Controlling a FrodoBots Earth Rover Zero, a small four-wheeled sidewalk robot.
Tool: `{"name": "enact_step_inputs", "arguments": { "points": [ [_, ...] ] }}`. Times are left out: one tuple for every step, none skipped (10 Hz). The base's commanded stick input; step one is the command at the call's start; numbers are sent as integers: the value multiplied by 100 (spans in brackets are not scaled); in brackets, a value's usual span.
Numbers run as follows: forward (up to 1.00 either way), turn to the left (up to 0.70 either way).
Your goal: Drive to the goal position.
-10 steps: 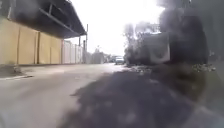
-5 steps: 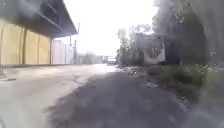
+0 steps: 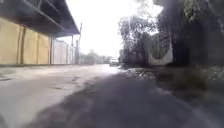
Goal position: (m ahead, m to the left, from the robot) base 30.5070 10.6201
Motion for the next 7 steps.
{"name": "enact_step_inputs", "arguments": {
  "points": [
    [100,-36],
    [100,-36],
    [100,-36],
    [100,-36],
    [100,-35],
    [100,-19],
    [100,-4]
  ]
}}
